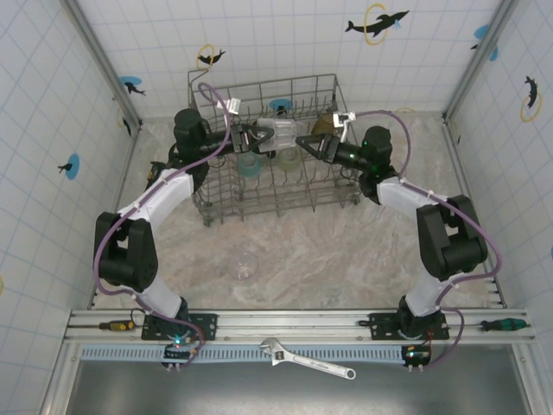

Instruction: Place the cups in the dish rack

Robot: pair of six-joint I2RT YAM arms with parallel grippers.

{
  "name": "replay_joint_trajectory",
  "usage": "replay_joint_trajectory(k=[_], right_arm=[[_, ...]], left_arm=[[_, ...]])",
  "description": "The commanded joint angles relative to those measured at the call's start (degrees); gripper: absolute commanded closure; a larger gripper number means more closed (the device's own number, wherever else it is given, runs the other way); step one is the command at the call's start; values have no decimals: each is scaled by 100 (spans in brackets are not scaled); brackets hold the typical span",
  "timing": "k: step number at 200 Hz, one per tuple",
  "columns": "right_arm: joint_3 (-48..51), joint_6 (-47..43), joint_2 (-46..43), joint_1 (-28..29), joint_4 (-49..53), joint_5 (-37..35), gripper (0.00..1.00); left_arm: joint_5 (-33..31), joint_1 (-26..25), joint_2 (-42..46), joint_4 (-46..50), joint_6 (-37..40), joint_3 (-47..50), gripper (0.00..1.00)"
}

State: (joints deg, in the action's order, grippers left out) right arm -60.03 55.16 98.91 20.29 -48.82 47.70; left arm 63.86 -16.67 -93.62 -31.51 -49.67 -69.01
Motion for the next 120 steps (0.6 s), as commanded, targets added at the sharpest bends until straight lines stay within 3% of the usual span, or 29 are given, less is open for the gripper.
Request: replay_joint_trajectory(k=[1, 74, 98, 120], right_arm=[[-376, 493, 175, 104, -939, 136, 0], [-819, 1286, 705, 335, -1934, 195, 1], [-903, 1646, 854, 356, -2387, 207, 8], [-967, 1893, 961, 354, -2671, 227, 21]], left_arm=[[291, 40, 16, -709, -301, 36, 100], [441, 41, -203, -1394, -802, 63, 100], [490, 41, -237, -1411, -822, 59, 100], [551, 41, -278, -1403, -825, 61, 100]])
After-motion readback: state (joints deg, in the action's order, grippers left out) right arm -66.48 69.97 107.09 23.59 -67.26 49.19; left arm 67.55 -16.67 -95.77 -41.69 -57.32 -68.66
